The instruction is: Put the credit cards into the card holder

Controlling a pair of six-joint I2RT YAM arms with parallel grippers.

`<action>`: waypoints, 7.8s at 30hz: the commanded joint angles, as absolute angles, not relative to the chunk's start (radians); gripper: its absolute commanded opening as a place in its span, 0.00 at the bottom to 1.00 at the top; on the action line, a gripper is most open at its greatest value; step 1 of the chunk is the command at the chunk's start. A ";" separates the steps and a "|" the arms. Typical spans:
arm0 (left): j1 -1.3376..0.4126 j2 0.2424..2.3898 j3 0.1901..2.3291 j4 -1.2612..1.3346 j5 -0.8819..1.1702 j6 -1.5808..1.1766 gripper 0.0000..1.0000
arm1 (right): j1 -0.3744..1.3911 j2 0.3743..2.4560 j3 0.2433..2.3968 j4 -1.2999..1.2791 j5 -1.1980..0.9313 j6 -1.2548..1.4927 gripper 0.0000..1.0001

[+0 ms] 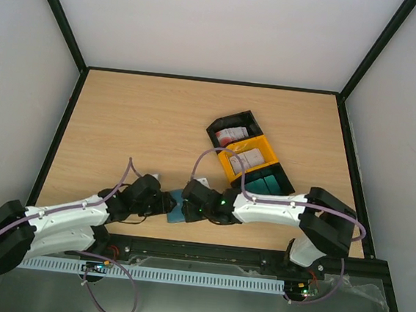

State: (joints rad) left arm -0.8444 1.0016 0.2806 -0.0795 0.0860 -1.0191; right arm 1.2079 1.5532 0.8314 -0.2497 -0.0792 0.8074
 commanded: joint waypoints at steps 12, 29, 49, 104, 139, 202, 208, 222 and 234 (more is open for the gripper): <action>-0.729 0.725 0.295 -0.358 -0.018 -1.096 0.62 | 1.300 1.783 1.083 -0.527 0.328 0.803 0.60; -0.585 0.733 0.267 -0.302 0.119 -1.000 0.61 | 1.324 1.876 1.265 -0.809 0.515 0.925 0.24; -0.584 0.704 0.253 -0.324 0.140 -1.001 0.56 | 1.296 1.760 1.125 -0.548 0.360 0.893 0.15; -0.585 0.751 0.226 -0.269 0.163 -0.996 0.56 | 1.250 1.791 1.180 -0.517 0.219 0.747 0.10; -0.586 0.768 0.169 -0.176 0.209 -1.041 0.60 | 1.198 1.766 1.140 -0.342 0.112 0.729 0.02; -0.599 0.723 -0.017 0.078 0.201 -1.160 0.33 | 1.172 1.891 1.238 -0.411 -0.054 0.384 0.02; -0.599 0.723 -0.019 0.077 0.202 -1.164 0.33 | 1.188 1.903 1.258 -0.419 -0.055 0.382 0.03; -0.599 0.701 -0.021 0.060 0.198 -1.163 0.33 | 1.190 1.905 1.262 -0.398 -0.089 0.416 0.15; -0.599 0.706 -0.025 0.064 0.195 -1.160 0.33 | 1.189 1.901 1.274 -0.396 -0.064 0.450 0.12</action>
